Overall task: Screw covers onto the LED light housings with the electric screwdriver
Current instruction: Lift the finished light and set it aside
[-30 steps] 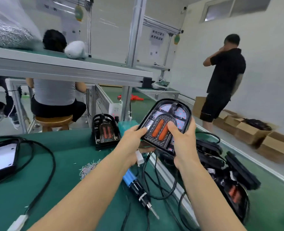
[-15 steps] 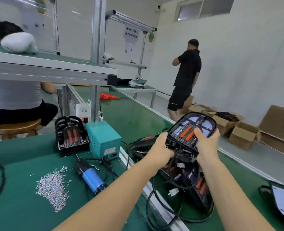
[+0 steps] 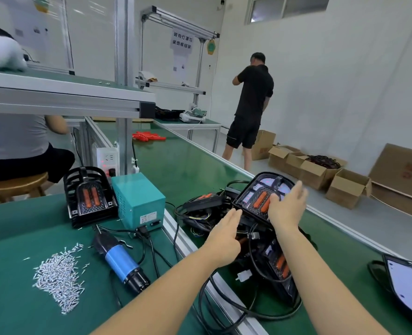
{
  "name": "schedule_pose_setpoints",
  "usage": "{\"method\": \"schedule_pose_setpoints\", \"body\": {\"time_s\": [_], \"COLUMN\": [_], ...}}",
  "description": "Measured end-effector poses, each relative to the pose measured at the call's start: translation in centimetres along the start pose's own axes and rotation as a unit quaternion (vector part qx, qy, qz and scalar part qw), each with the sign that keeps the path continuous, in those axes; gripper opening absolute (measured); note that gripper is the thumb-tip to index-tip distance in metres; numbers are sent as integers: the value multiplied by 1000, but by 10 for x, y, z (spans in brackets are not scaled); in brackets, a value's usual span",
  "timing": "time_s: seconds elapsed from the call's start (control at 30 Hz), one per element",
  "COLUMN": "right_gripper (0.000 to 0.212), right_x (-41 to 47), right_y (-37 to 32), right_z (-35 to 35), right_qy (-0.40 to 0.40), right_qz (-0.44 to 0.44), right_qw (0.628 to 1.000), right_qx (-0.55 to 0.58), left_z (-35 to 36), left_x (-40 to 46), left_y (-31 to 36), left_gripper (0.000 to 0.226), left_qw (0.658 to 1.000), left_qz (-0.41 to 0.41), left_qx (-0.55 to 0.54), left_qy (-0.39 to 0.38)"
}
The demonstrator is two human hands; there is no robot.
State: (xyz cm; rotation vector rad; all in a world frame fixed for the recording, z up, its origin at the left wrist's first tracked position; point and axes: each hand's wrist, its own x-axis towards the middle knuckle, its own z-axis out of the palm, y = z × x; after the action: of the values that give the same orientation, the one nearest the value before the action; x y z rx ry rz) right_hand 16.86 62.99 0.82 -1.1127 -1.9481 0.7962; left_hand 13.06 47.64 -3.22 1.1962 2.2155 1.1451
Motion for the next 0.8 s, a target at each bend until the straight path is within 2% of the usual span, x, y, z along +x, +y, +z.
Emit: {"method": "schedule_pose_setpoints", "body": {"time_s": [0.1,0.2,0.3,0.57,0.73,0.8], "right_gripper": [46,42,46,56,54,54], "right_x": [0,-4,-8,-34,-37,-46], "right_y": [-1,-2,-1,13,6,5], "right_z": [0,1,1,-4,-13,-7], "right_qy": [-17,-67,-59,-66,-56,-58], "right_qz": [-81,-94,-103,-134,-106,-122], "right_qw": [973,936,920,884,866,858], "right_qx": [-216,-332,-374,-442,-485,-496], "left_z": [-3,-4,-8,-8,-2,0], "left_x": [-1,-2,-6,-16,-19,-19], "left_y": [-4,-11,-19,-17,-15,-16], "left_gripper": [80,77,77,82,88,88], "left_qw": [995,981,979,988,983,976], "left_qz": [21,13,-11,-16,10,18], "left_qx": [94,191,204,145,182,215], "left_qy": [-5,-18,-17,-44,-30,-38]}}
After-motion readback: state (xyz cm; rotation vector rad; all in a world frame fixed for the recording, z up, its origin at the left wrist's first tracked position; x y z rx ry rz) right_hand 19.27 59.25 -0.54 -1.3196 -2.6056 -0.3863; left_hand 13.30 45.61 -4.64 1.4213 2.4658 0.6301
